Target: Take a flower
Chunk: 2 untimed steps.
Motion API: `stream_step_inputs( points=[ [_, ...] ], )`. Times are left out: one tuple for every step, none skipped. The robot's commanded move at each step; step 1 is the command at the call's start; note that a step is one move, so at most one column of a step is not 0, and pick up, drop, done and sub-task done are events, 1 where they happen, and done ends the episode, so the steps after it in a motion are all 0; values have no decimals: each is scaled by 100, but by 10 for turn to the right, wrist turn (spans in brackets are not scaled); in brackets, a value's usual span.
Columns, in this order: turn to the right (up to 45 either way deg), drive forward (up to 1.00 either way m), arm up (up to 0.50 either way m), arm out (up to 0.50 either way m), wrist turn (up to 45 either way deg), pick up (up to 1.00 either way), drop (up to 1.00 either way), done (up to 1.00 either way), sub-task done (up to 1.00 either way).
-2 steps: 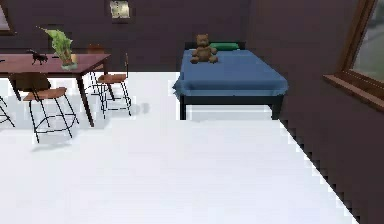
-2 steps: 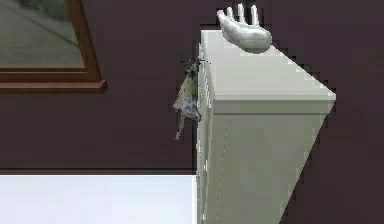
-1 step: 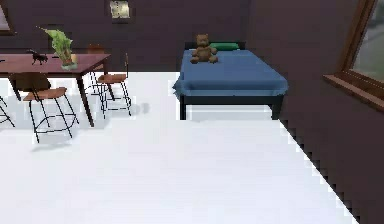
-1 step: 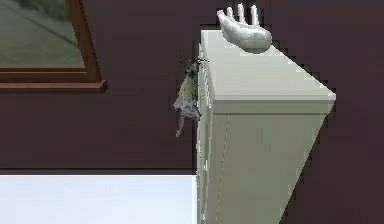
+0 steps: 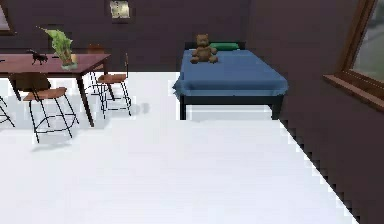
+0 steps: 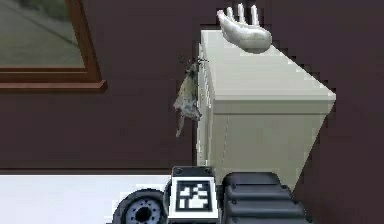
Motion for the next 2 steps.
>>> stream_step_inputs(
  points=[
    [0, 0, 0, 22, 0, 0, 0, 0, 0],
    [0, 0, 0, 0, 450, 0, 0, 0, 0]
  ],
)
